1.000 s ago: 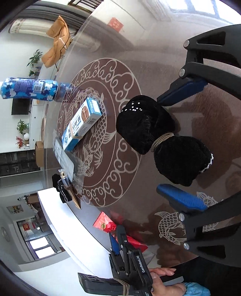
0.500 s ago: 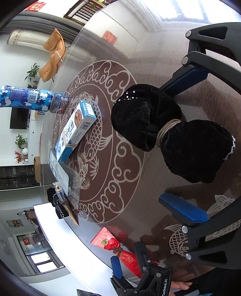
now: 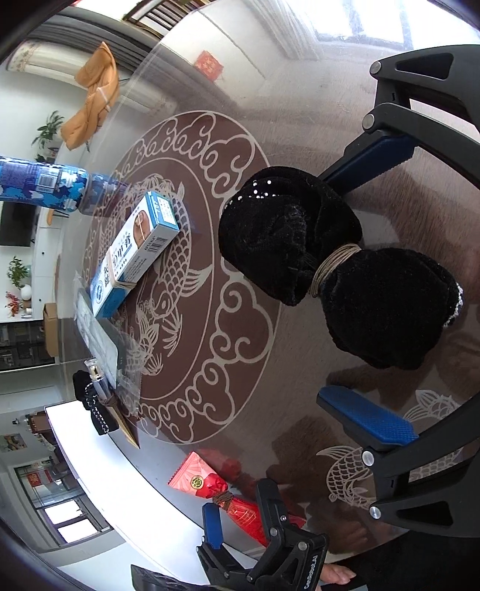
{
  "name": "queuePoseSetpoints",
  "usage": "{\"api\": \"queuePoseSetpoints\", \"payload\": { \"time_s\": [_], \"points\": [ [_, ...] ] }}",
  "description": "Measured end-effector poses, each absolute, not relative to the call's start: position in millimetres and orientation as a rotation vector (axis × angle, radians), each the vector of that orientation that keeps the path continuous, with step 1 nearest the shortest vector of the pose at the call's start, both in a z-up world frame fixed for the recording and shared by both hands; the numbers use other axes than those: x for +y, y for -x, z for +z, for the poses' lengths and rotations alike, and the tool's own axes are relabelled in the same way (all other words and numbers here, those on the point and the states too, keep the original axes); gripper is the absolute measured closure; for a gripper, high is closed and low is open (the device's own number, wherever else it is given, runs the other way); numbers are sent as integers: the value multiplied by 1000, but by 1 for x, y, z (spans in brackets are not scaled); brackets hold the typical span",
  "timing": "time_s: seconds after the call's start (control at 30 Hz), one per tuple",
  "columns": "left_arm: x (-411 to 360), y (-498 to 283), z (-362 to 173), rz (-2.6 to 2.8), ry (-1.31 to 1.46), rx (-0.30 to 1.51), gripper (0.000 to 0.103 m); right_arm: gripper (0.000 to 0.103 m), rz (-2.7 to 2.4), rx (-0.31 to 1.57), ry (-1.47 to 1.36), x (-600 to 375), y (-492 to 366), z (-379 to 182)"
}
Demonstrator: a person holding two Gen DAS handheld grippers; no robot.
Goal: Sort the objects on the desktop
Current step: 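Lift the black hair ties with the right tool while left tool holds the red packet, then carry the red packet and black hair ties toward the cardboard box with both tools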
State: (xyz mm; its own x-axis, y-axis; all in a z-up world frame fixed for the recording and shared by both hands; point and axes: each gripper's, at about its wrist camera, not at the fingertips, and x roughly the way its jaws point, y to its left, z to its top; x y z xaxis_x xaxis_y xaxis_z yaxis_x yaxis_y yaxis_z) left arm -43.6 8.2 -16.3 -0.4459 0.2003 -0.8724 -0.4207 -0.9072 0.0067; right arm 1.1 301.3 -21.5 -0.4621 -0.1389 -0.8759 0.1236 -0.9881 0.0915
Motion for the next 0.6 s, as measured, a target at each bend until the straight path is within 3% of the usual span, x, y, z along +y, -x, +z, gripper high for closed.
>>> {"api": "queuePoseSetpoints", "payload": {
  "time_s": [0.07, 0.1, 0.13, 0.2, 0.3, 0.6],
  "points": [
    [10, 44, -9, 2393, 1356, 305, 55, 30, -2566, -53, -1549, 308, 0, -16],
    [11, 43, -7, 2388, 1355, 302, 71, 58, -2570, -16, -1563, 308, 1, -14],
    [12, 43, -5, 2375, 1359, 285, 80, 65, -2553, -51, -1577, 312, 0, -13],
    [9, 36, 0, 2374, 1334, 232, 80, 67, -2540, -166, -1562, 323, -5, -5],
    [7, 17, 18, 2422, 1256, 253, 80, 67, -2569, -191, -1485, 325, -20, 17],
    [-40, -9, 60, 2504, 1175, 56, 80, 67, -2532, -113, -1458, 292, -30, 35]
  ]
}}
